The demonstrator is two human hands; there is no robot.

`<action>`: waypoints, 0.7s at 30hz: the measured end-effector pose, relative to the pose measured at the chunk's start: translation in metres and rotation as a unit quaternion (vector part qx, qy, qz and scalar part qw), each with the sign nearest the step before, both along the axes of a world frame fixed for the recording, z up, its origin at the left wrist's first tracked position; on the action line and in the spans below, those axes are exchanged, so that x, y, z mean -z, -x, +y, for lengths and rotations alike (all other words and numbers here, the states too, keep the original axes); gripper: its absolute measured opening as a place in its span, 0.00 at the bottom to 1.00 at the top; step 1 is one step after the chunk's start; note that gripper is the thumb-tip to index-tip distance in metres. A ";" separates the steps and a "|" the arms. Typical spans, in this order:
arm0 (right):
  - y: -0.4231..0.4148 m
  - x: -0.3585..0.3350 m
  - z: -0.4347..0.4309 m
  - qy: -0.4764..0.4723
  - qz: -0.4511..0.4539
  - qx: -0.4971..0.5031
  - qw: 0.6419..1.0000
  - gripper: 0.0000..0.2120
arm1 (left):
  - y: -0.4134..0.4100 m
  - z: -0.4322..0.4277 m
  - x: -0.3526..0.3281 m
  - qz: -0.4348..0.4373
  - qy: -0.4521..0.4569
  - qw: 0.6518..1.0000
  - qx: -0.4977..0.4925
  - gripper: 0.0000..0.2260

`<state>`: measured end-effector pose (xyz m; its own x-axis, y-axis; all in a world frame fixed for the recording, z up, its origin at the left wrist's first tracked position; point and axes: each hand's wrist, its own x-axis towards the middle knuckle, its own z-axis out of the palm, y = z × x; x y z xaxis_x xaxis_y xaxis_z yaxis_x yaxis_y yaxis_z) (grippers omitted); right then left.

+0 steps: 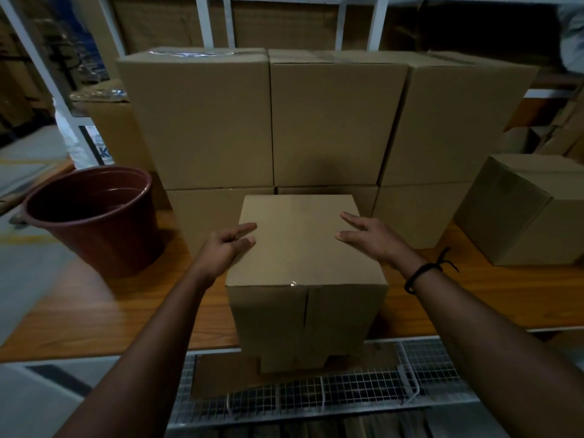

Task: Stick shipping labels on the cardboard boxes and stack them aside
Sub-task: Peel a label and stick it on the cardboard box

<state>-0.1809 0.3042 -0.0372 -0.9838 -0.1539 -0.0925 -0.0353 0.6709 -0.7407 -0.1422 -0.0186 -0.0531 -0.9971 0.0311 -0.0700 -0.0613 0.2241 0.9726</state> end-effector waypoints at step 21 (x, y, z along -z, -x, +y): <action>-0.106 0.020 0.002 -0.191 0.155 -0.034 0.969 0.36 | -0.037 -0.002 0.017 0.008 -0.096 0.993 0.063 0.18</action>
<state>-0.0744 0.3064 -0.0571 -0.9624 -0.2312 0.1427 -0.2692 0.8825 -0.3856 -0.1056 -0.0209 -0.0700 -0.9854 0.1663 -0.0352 -0.0291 0.0389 0.9988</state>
